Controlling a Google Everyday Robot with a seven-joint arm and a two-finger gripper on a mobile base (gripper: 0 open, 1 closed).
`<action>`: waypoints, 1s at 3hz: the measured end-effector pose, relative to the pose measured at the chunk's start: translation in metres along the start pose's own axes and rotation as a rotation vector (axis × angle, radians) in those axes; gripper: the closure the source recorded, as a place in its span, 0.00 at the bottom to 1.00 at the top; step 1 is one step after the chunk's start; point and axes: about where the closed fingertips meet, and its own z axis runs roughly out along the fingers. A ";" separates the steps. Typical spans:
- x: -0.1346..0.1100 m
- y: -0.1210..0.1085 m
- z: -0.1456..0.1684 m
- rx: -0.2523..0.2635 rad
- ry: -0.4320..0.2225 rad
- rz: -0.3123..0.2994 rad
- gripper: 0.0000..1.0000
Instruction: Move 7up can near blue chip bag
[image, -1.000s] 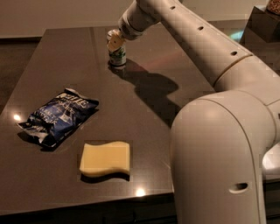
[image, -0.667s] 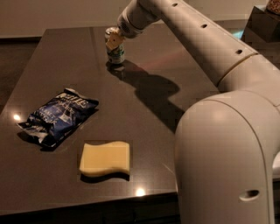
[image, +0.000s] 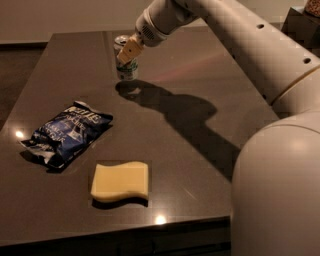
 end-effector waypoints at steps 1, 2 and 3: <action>0.004 0.040 -0.007 -0.086 -0.010 -0.069 1.00; 0.006 0.075 -0.007 -0.158 -0.020 -0.137 1.00; 0.007 0.101 -0.005 -0.203 -0.021 -0.198 0.86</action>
Offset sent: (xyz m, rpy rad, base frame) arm -0.1113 0.0365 -0.0105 0.0067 -0.0006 0.3277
